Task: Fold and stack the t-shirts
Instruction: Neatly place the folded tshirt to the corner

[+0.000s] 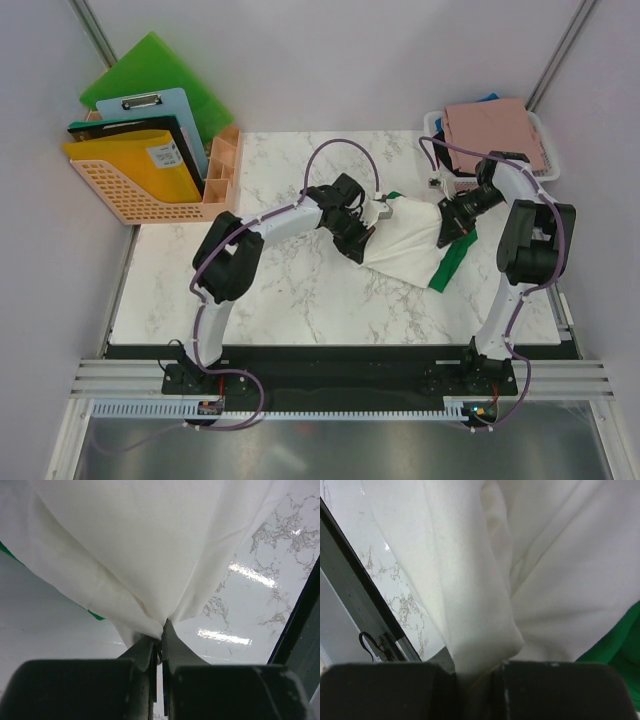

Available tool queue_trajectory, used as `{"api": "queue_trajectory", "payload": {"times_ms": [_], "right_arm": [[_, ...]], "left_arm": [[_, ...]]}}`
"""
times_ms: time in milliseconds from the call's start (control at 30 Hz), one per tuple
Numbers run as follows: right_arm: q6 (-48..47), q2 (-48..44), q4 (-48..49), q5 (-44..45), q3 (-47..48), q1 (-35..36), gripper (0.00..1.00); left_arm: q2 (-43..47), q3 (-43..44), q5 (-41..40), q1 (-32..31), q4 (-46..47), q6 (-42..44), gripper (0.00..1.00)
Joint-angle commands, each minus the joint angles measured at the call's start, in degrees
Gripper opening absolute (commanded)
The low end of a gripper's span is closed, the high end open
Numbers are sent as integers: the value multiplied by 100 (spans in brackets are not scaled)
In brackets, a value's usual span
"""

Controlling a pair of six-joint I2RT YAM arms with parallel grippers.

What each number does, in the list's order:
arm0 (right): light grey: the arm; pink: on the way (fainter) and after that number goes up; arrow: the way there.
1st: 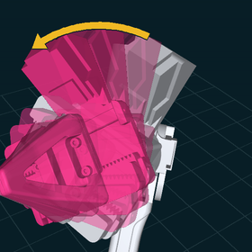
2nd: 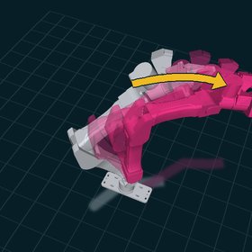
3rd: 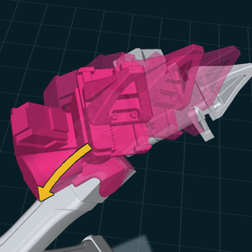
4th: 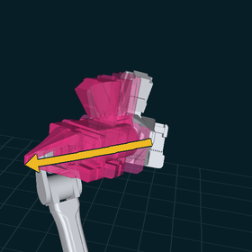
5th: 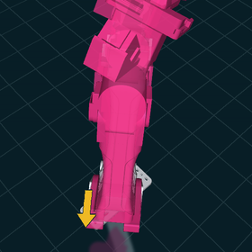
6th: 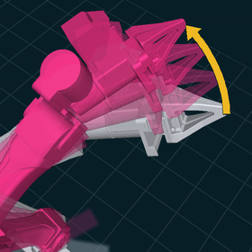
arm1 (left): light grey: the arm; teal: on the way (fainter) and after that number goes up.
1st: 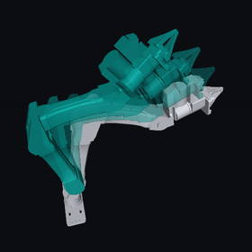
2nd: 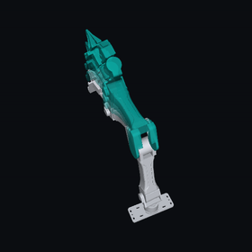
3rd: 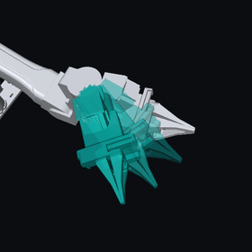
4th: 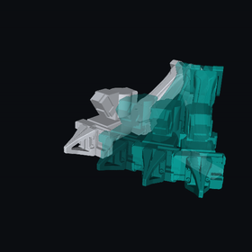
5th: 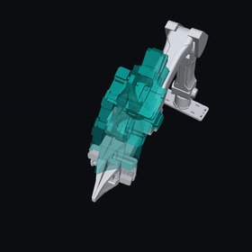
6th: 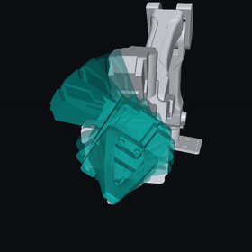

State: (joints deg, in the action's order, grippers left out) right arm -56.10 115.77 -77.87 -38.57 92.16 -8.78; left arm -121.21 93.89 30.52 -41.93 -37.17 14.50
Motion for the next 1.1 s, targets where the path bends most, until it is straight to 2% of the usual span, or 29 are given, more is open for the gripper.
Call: {"api": "queue_trajectory", "payload": {"times_ms": [0, 33, 67, 100, 133, 167, 200, 233, 433, 667, 767, 833, 967, 1067], "right_arm": [[-42, 25, -563, -11, 223, -54, 9], [-50, 16, -563, -2, 232, -63, 34], [-59, -19, -563, 7, 224, -54, 52], [-68, -36, -563, 16, 189, -71, 69], [-77, -71, -563, 16, 171, -98, 86], [-86, -141, -572, 51, 145, -115, 94], [-94, -177, -563, 103, 110, -124, 98], [-121, -229, -563, 165, 83, -177, 98], [-182, -765, -572, 393, -268, -475, 98], [-358, -1923, -589, 552, -909, -827, 98], [-525, -2461, -572, 491, -1339, -898, 98], [-508, -2672, -581, 211, -1455, -907, 98], [-411, -2525, -581, -449, -1430, -793, 98], [-306, -2173, -572, -731, -1236, -731, 98]], "left_arm": [[-157, -55, -134, -8, -150, 237, 2], [-166, -29, -134, -8, -168, 237, 7], [-175, -28, -126, -8, -168, 237, 11], [-184, -11, -134, -8, -185, 246, 22], [-167, -11, -152, -8, -194, 246, 28], [-149, -28, -161, -8, -194, 263, 34], [-131, -46, -222, -8, -194, 272, 38], [-96, -72, -274, -8, -194, 281, 42], [132, -388, -494, 1, -194, 422, 49], [870, -757, -819, 168, -194, 571, 50], [1292, -863, -1004, 413, -194, 554, 51], [1607, -898, -1424, 650, -151, 545, 51], [2162, -933, -2154, 1116, 60, 536, 52], [2382, -907, -2217, 1337, 52, 632, 56]]}}
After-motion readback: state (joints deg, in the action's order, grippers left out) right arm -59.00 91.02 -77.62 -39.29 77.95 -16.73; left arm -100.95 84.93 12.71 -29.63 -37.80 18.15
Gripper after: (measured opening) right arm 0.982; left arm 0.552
